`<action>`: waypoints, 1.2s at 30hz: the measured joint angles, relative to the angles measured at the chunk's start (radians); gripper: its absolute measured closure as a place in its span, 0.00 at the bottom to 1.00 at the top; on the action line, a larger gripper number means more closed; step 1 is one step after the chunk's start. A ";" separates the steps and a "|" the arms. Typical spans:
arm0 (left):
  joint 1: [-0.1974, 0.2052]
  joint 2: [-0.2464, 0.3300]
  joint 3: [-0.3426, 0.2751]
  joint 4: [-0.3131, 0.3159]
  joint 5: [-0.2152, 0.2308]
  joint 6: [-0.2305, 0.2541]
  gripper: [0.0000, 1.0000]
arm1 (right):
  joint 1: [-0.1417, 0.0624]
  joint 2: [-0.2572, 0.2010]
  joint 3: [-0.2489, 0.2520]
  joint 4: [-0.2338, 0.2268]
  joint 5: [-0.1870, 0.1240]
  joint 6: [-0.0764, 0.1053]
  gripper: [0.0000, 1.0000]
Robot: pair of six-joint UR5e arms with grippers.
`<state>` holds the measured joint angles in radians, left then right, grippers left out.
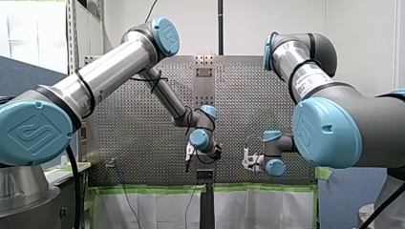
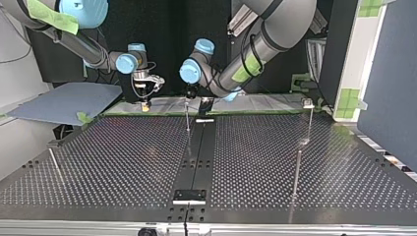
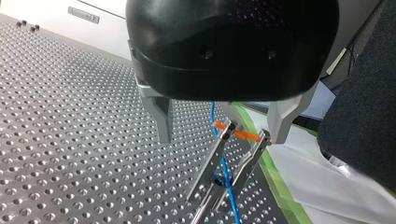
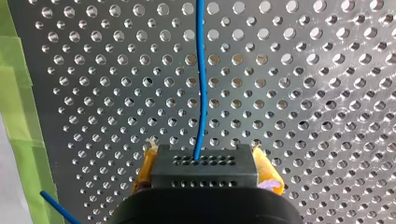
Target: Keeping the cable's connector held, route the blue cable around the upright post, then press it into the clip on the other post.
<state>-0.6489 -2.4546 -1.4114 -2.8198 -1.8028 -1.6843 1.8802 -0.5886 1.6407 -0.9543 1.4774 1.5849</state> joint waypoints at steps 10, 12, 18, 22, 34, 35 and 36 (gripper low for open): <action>-0.011 0.065 -0.065 0.040 0.000 -0.007 0.00 | -0.003 0.001 0.000 0.000 0.000 0.000 1.00; -0.011 0.084 -0.084 0.052 -0.001 -0.010 0.00 | -0.003 0.001 0.000 0.000 0.000 0.000 1.00; -0.005 0.148 -0.147 0.109 -0.004 -0.054 0.00 | -0.003 0.002 0.000 0.000 0.000 0.003 1.00; -0.001 0.191 -0.191 0.146 -0.007 -0.096 0.00 | -0.003 0.003 0.000 0.000 0.000 0.003 1.00; 0.013 0.317 -0.316 0.228 -0.016 -0.190 0.00 | -0.004 0.005 0.000 -0.004 0.000 0.007 1.00; 0.013 0.326 -0.326 0.233 -0.022 -0.195 0.00 | -0.004 0.005 0.000 -0.004 0.000 0.007 1.00; 0.011 0.339 -0.338 0.240 -0.032 -0.199 0.00 | -0.005 0.005 0.000 -0.004 0.000 0.008 1.00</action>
<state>-0.6376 -2.1158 -1.7497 -2.5795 -1.8343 -1.8833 1.8757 -0.5833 1.6407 -0.9587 1.4774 1.5924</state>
